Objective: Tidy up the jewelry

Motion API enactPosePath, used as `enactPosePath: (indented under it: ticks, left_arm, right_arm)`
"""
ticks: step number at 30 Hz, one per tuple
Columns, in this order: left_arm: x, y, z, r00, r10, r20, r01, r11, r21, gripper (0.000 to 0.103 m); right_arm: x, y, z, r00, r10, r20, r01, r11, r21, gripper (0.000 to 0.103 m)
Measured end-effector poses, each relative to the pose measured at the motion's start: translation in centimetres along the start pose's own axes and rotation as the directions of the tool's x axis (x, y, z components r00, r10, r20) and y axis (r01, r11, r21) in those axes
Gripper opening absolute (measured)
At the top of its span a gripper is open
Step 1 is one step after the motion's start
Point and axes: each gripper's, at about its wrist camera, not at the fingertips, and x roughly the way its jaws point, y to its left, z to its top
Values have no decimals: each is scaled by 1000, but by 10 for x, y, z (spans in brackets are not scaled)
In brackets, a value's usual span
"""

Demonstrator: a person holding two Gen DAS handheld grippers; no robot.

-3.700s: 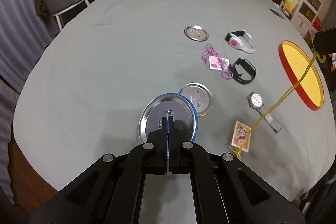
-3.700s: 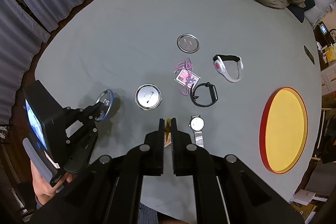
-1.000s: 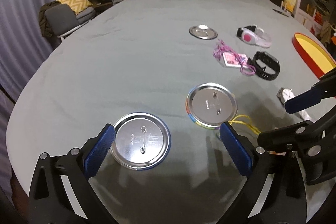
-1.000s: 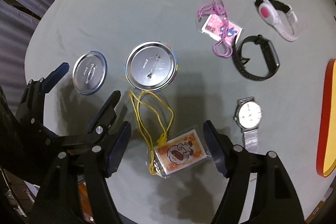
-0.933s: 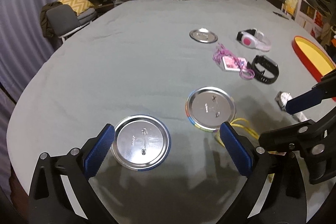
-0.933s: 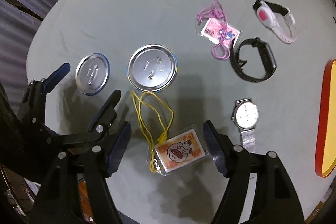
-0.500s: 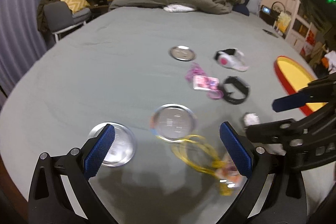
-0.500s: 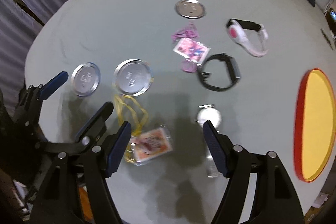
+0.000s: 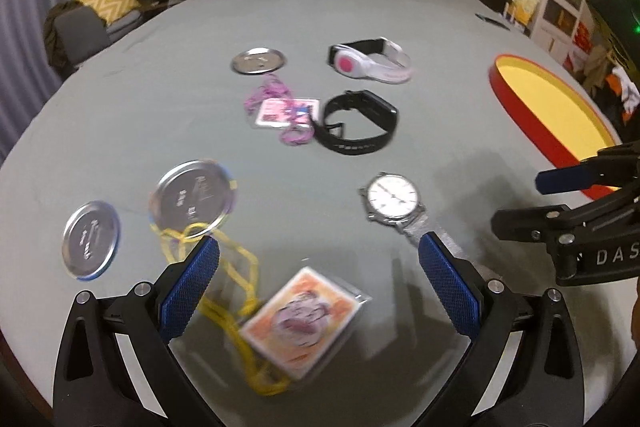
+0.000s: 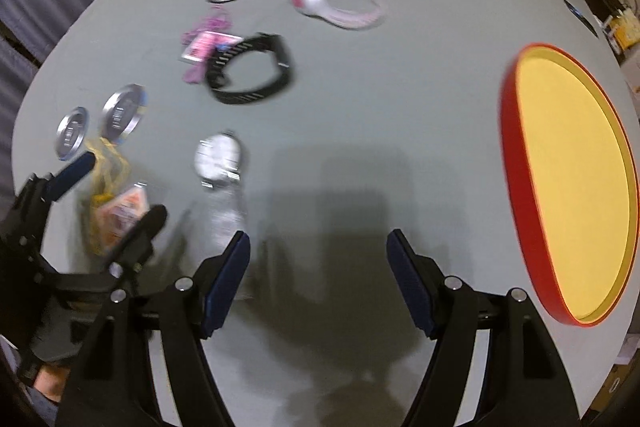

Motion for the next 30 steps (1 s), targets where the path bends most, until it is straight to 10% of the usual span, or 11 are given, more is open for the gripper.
enactPosePath:
  ticks: [8, 12, 15, 18, 30]
  left_arm:
    - [21, -16, 12, 999, -45, -4, 45, 999, -25, 97]
    - [40, -18, 11, 991, -132, -37, 128, 988, -86, 97]
    - [49, -22, 10, 994, -92, -61, 88, 994, -71, 97]
    - [53, -40, 10, 997, 11, -75, -10, 1000, 16, 98]
    - [53, -36, 8, 999, 4, -46, -4, 1000, 5, 98]
  right_arm:
    - [32, -33, -14, 996, -2, 85, 1, 1000, 16, 70]
    - [35, -43, -34, 964, 18, 266, -28, 999, 34, 76]
    - [35, -49, -39, 940, 114, 323, -132, 991, 36, 96]
    - [41, -48, -38, 933, 125, 339, -142, 989, 26, 95]
    - [41, -41, -43, 934, 72, 349, -76, 997, -3, 94]
